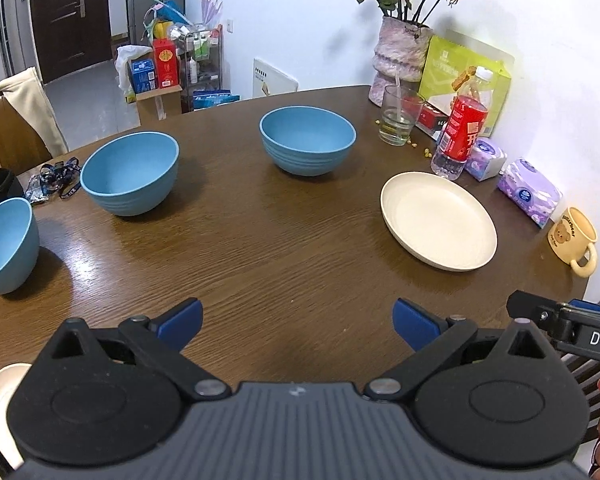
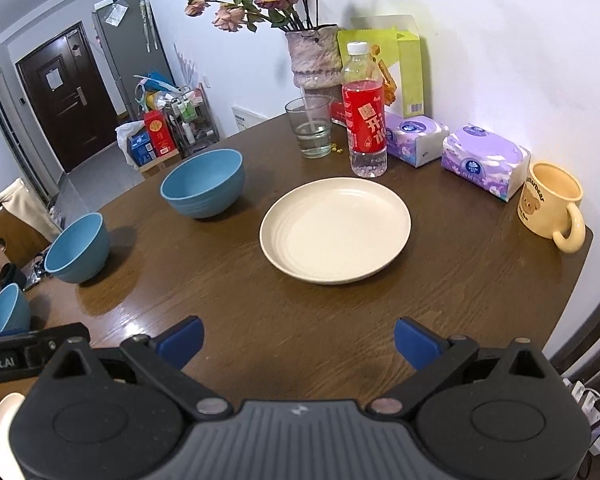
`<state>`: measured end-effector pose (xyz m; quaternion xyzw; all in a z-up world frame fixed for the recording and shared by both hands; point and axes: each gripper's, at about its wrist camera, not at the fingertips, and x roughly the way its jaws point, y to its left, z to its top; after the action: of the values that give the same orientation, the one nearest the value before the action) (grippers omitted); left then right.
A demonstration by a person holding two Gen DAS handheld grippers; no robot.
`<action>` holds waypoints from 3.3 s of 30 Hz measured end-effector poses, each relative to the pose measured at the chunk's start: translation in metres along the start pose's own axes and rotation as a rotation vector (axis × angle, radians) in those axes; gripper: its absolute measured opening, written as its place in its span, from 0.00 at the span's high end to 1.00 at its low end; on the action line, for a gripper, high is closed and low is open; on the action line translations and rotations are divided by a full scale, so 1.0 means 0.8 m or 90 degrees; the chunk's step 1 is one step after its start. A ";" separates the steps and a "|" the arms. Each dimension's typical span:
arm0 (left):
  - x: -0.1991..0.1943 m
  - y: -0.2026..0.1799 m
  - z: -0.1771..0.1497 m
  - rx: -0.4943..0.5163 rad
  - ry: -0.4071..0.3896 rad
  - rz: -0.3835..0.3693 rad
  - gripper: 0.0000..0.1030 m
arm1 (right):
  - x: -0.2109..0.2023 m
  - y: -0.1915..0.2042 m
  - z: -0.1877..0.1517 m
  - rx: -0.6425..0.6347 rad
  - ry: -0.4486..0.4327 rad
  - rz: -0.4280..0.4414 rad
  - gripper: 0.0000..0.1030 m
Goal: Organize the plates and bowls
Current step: 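Move both grippers forward to the rim of the third cream plate, then close the right gripper on the plate rim while the left gripper closes too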
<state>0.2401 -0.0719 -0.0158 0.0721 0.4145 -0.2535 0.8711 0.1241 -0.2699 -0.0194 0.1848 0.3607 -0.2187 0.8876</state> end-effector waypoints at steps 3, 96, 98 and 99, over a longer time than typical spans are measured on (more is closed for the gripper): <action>0.009 -0.009 0.009 0.001 0.003 0.005 0.00 | 0.007 -0.006 0.010 0.005 -0.001 -0.001 0.02; 0.331 -0.144 0.143 -0.104 0.177 0.080 0.58 | 0.303 -0.189 0.162 0.119 0.202 -0.025 0.79; 0.333 -0.145 0.144 -0.108 0.179 0.075 0.62 | 0.305 -0.189 0.162 0.121 0.203 -0.015 0.82; 0.334 -0.145 0.144 -0.109 0.180 0.072 0.62 | 0.306 -0.189 0.163 0.122 0.203 -0.011 0.85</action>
<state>0.4021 -0.3124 -0.1342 0.0557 0.5485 -0.1550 0.8198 0.2757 -0.5221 -0.1343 0.2981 0.4759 -0.2278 0.7955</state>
